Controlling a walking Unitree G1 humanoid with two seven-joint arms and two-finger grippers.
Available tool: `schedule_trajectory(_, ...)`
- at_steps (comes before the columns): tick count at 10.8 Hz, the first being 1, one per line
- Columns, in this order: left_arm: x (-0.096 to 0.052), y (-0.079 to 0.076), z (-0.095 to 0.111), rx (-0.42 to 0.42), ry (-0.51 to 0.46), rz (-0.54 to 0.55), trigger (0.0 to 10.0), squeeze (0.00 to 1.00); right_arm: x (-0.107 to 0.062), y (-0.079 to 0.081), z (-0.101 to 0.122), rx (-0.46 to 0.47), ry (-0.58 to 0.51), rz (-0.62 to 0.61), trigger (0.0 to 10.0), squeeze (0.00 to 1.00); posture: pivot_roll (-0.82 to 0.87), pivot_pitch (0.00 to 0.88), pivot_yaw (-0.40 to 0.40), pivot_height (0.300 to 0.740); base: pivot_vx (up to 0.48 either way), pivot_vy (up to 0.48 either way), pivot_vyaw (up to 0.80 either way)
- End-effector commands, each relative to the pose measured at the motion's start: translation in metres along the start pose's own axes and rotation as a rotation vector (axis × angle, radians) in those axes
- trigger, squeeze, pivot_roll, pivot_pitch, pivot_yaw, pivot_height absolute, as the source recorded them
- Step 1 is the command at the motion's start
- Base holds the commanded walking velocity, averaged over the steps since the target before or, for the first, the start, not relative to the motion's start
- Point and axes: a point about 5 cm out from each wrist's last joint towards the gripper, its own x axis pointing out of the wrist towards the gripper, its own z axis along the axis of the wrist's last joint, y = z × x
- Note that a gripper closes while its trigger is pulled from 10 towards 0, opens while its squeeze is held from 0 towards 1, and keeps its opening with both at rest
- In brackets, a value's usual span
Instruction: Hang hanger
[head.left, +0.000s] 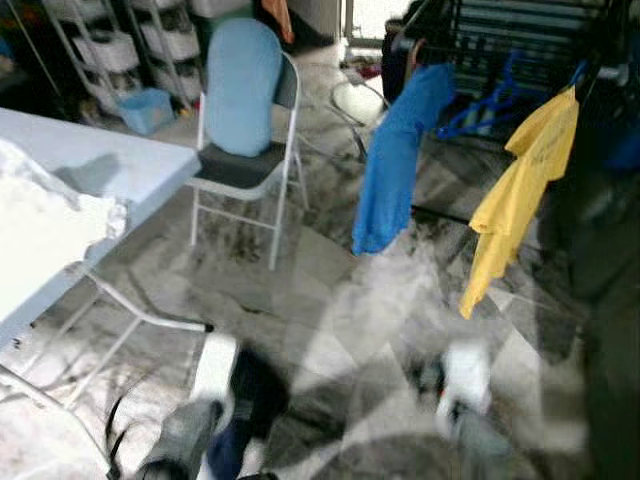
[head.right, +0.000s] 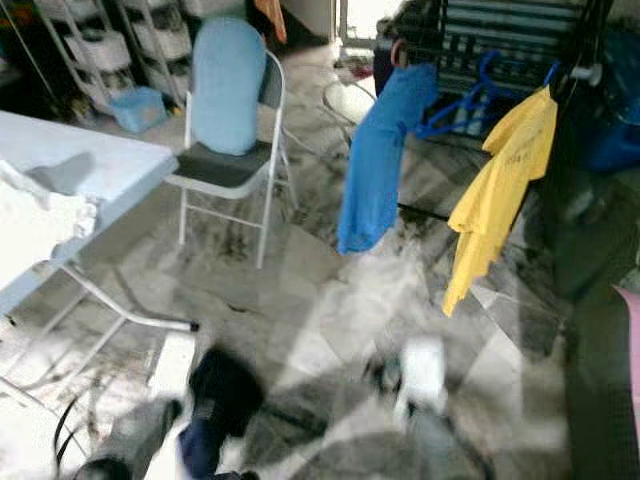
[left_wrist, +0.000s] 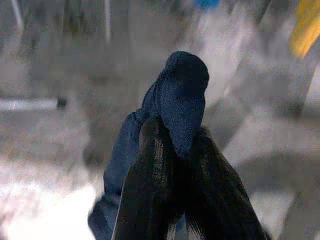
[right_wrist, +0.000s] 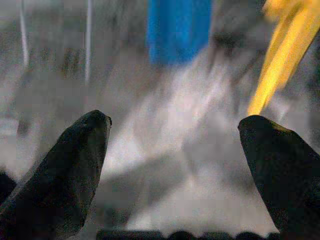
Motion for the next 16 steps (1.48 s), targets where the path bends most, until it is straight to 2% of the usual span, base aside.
schedule_trajectory(1, 0.005, 0.0, 0.023, 0.007, -0.109, -0.015, 10.0, 0.0, 0.003, -0.005, 0.016, 0.023, -0.08, -0.025, 10.0, 0.0, -0.13, 0.094, 0.032, 0.74, 0.0, 0.0, 0.0)
schedule_trajectory(2, 0.012, -0.008, 0.054, 0.009, -0.24, -0.08, 10.0, 0.0, 0.006, -0.009, 0.036, 0.019, -0.173, -0.039, 10.0, 0.0, -0.13, 0.111, 0.035, 0.74, 0.0, 0.0, 0.0)
schedule_trajectory(3, 0.018, -0.025, 0.093, 0.055, -0.386, -0.12, 10.0, 0.0, 0.009, -0.01, 0.057, 0.011, -0.255, -0.052, 10.0, 0.0, -0.14, 0.133, 0.041, 0.74, 0.259, 0.0, 0.0)
schedule_trajectory(5, 0.021, -0.036, 0.113, 0.043, -0.451, -0.153, 10.0, 0.0, 0.013, -0.004, 0.064, 0.009, -0.269, -0.047, 10.0, 0.0, -0.16, 0.141, 0.05, 0.74, 0.264, 0.0, -0.4)
schedule_trajectory(7, 0.02, -0.041, 0.114, 0.05, -0.464, -0.187, 10.0, 0.0, 0.008, 0.001, 0.067, 0.017, -0.277, -0.029, 10.0, 0.0, -0.17, 0.144, 0.062, 0.74, 0.321, 0.0, -0.3)
schedule_trajectory(11, 0.018, -0.052, 0.099, 0.035, -0.436, -0.22, 10.0, 0.0, 0.005, 0.001, 0.067, 0.004, -0.27, -0.024, 10.0, 0.0, -0.18, 0.158, 0.066, 0.74, 0.33, 0.0, 0.0)
schedule_trajectory(16, 0.019, -0.05, 0.098, 0.014, -0.42, -0.213, 10.0, 0.0, 0.004, 0.001, 0.067, 0.004, -0.248, -0.027, 10.0, 0.0, -0.18, 0.152, 0.062, 0.74, 0.253, 0.369, 0.0)
